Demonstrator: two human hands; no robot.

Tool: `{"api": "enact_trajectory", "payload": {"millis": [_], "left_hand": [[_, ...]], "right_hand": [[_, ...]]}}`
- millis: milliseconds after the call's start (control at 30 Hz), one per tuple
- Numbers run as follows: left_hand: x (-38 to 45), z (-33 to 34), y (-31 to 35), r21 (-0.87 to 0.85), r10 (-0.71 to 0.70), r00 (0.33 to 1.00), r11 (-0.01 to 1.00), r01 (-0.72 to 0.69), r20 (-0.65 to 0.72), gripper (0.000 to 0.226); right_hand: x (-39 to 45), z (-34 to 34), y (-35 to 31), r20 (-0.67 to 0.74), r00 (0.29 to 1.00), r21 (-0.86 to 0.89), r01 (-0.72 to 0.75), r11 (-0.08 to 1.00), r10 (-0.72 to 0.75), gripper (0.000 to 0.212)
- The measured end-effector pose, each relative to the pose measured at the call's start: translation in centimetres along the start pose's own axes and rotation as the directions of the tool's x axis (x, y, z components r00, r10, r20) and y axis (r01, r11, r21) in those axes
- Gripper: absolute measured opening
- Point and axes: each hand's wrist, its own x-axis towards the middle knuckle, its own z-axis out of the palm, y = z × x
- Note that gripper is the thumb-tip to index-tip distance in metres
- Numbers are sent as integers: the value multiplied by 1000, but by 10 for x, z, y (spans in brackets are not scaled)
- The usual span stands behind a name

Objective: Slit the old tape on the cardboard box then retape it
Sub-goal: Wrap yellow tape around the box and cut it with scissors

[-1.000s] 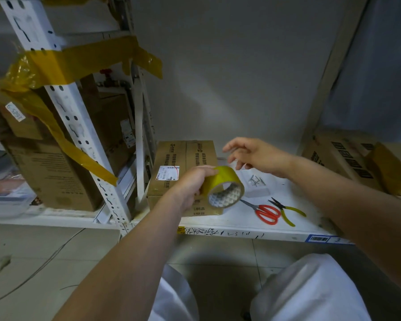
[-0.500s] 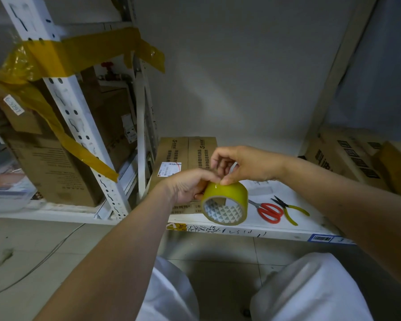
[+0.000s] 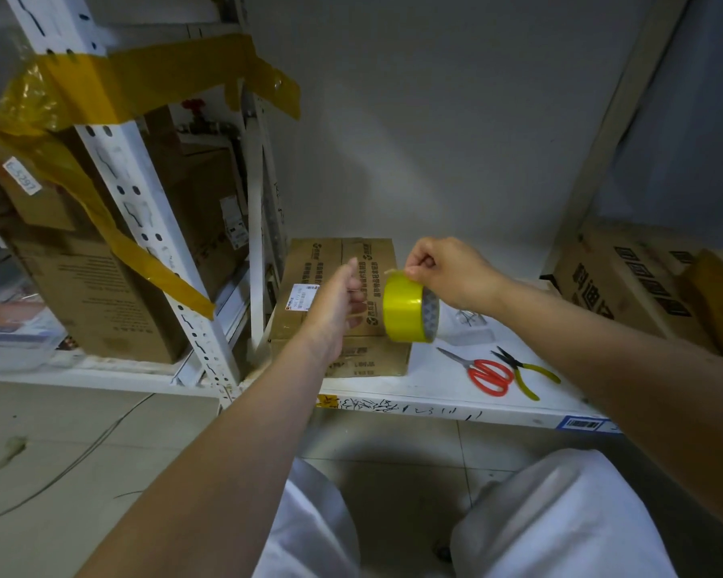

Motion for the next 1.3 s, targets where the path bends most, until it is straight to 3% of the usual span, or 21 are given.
{"api": "enact_trajectory", "payload": {"millis": [167, 267, 367, 467, 700, 800, 867, 967, 1067, 1167, 1300], "left_hand": [[-4, 11, -10, 113, 70, 960, 988, -103, 270, 54], [0, 13, -11, 109, 148, 963, 978, -176, 226, 23], [-3, 11, -4, 121, 193, 957, 967, -223, 215, 13], [-6, 9, -3, 142, 155, 952, 970, -197, 262, 15], [-12, 16, -28, 222, 152, 938, 948, -227, 312, 27], [-9, 22, -34, 249, 191, 938, 931, -266, 288, 20], [-1, 25, -42, 355, 181, 948, 895, -268, 260, 11], [9, 27, -52, 550, 85, 992, 826, -125, 98, 12], [14, 23, -60, 527, -65, 996, 845, 91, -68, 24], [8, 23, -70, 480, -162, 983, 859, 181, -81, 29], [6, 31, -86, 335, -260, 962, 902, 271, -78, 36]], "right_hand": [[14, 8, -3, -176, 977, 33, -116, 993, 120, 11], [20, 6, -7, -202, 971, 54, -123, 991, 131, 4], [22, 0, -5, -155, 984, 17, -87, 996, 88, 10], [22, 2, 1, -165, 986, -78, -41, 996, 28, 5], [15, 13, 21, -229, 973, -92, -35, 995, 13, 10], [12, 18, 30, -241, 969, -167, 7, 986, -48, 12], [8, 21, 36, -237, 968, -203, 31, 979, -80, 13], [3, 25, 33, -241, 957, -203, 114, 973, -162, 13], [6, 30, 25, -177, 968, -152, 154, 976, -180, 11], [16, 33, 34, 9, 1000, -23, -24, 999, 24, 11], [29, 51, 57, 146, 966, 4, -215, 977, 212, 17]]}}
